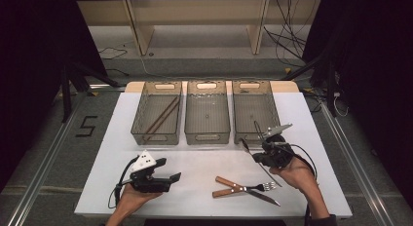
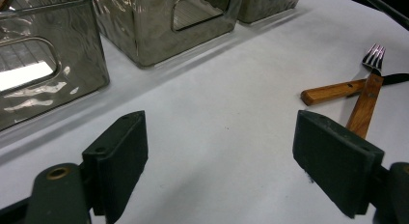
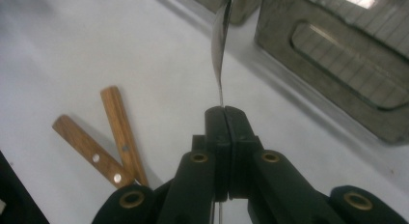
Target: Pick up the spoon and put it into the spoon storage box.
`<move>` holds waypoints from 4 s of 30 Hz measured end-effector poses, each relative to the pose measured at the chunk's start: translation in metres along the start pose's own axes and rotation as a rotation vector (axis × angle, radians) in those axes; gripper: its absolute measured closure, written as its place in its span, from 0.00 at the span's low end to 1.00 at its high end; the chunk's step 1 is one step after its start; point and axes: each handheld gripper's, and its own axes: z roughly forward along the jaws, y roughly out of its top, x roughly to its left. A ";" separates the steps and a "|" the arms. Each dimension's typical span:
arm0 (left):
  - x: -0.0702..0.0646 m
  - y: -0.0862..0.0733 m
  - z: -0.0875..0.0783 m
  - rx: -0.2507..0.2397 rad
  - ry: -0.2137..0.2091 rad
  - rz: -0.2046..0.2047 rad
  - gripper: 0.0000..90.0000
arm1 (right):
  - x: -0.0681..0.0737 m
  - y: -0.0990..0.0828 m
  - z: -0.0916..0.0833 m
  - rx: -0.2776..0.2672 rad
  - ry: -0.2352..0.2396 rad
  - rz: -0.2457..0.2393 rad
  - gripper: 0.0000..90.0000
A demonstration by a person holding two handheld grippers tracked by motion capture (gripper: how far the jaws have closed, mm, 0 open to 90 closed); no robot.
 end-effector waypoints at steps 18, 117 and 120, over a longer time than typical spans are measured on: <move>0.001 -0.001 -0.001 -0.020 0.005 0.002 0.22 | 0.008 0.051 0.007 -0.107 0.041 -0.021 1.00; 0.000 -0.003 -0.001 -0.023 0.013 0.008 0.21 | -0.016 0.186 0.073 -0.177 0.077 0.099 0.65; 0.000 -0.003 -0.001 -0.022 0.013 0.009 0.21 | -0.011 0.179 0.065 -0.186 0.098 0.074 0.59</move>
